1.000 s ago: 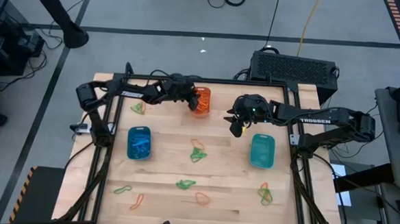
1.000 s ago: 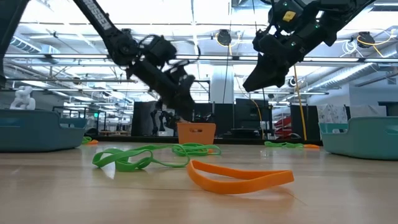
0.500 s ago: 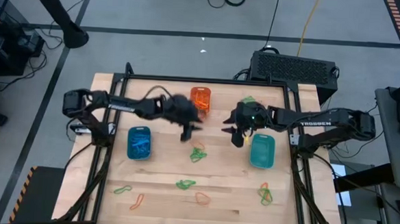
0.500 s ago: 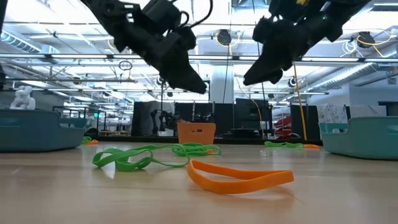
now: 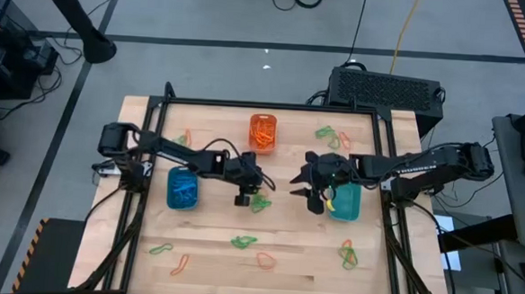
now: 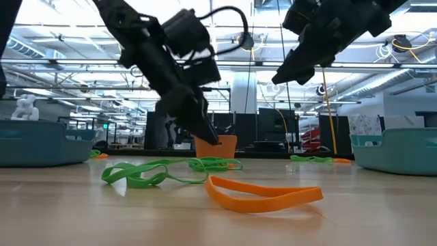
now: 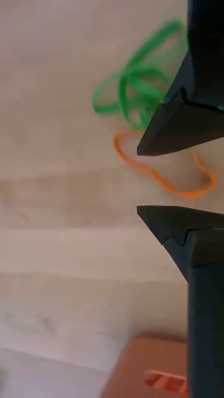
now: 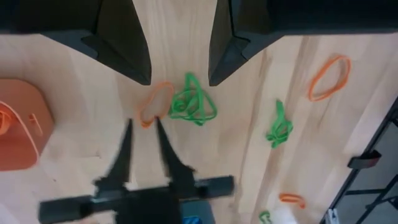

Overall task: Sort rubber bands into baskets
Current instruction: Put the orange rubber band into the orange bin

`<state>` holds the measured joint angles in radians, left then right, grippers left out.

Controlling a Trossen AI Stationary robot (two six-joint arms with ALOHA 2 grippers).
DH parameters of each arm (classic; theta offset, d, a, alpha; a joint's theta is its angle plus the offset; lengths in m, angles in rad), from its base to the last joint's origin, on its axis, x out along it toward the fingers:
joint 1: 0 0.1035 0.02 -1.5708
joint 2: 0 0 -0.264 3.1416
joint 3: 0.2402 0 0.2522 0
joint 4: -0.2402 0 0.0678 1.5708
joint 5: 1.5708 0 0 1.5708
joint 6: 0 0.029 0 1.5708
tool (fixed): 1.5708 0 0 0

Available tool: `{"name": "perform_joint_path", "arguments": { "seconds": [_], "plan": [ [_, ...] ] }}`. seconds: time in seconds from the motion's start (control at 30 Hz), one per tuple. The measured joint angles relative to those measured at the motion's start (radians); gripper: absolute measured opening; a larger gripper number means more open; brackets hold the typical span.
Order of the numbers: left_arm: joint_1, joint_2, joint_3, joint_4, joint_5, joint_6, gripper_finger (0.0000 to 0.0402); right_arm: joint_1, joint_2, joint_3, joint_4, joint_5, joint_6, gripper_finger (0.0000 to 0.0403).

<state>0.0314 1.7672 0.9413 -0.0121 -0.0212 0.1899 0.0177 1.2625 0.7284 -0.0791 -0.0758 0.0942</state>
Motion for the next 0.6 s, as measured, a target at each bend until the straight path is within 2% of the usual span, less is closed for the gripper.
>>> {"name": "perform_joint_path", "arguments": {
  "seconds": [0.3, 0.6],
  "plan": [
    [0.023, 0.094, 0.0, 0.003, -0.017, -0.02, 0.0148, 0.004, 0.0, 0.0, -0.002, 0.002, -0.008, 0.0153],
    [0.035, 0.094, 0.001, -0.012, -0.047, -0.023, 0.0138, 0.004, 0.0, 0.0, -0.002, 0.002, -0.024, 0.0153]
  ]
}}
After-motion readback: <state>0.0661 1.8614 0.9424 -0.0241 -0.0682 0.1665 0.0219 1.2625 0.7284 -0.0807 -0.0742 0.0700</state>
